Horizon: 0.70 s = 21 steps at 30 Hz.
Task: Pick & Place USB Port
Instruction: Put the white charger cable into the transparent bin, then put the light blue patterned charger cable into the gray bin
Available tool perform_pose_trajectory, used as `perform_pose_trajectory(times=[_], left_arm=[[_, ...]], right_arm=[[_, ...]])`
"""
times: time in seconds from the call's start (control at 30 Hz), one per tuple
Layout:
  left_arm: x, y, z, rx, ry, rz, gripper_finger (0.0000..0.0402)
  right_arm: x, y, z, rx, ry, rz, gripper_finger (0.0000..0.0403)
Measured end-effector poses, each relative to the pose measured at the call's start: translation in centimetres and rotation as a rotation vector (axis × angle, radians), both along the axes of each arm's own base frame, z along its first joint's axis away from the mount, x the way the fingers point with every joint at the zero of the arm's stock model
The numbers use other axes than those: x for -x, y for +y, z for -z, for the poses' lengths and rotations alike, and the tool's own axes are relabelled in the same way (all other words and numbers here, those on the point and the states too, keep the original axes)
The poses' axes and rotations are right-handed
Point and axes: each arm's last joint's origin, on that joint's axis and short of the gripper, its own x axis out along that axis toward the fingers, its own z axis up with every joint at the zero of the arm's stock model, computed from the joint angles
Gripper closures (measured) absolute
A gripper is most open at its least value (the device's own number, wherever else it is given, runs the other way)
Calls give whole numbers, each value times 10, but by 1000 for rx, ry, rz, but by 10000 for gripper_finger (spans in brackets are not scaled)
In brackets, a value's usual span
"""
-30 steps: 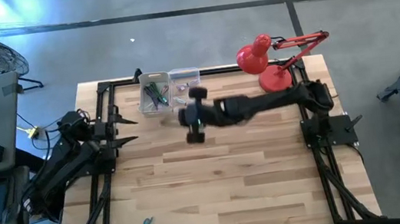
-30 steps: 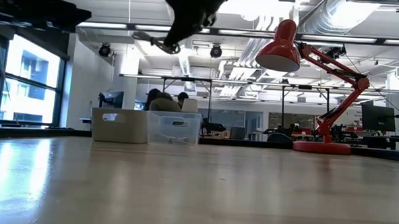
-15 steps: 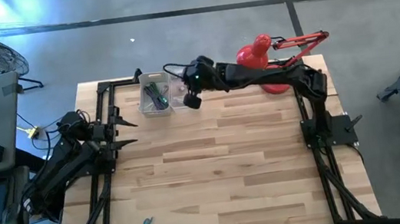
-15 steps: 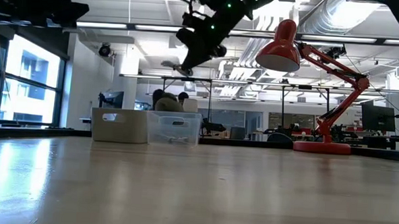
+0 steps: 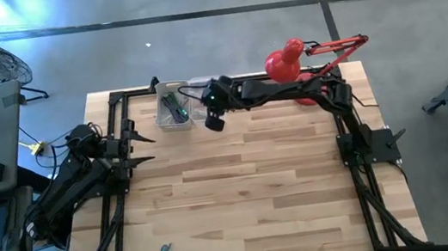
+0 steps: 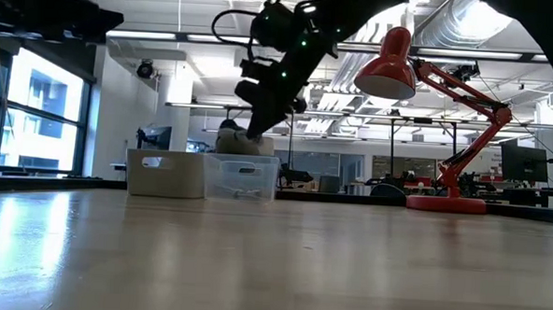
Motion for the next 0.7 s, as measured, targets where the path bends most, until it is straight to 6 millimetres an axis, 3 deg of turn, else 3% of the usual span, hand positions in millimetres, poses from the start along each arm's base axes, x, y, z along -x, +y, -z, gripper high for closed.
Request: perform_pose_trajectory(times=[0.37, 0.7], left_arm=[[0, 0, 1, 9, 10, -9, 180], [0, 0, 4, 35, 38, -15, 180]], right_arm=[[-1, 0, 10, -34, 26, 14, 385], [-2, 3, 10, 1, 28, 65, 283]])
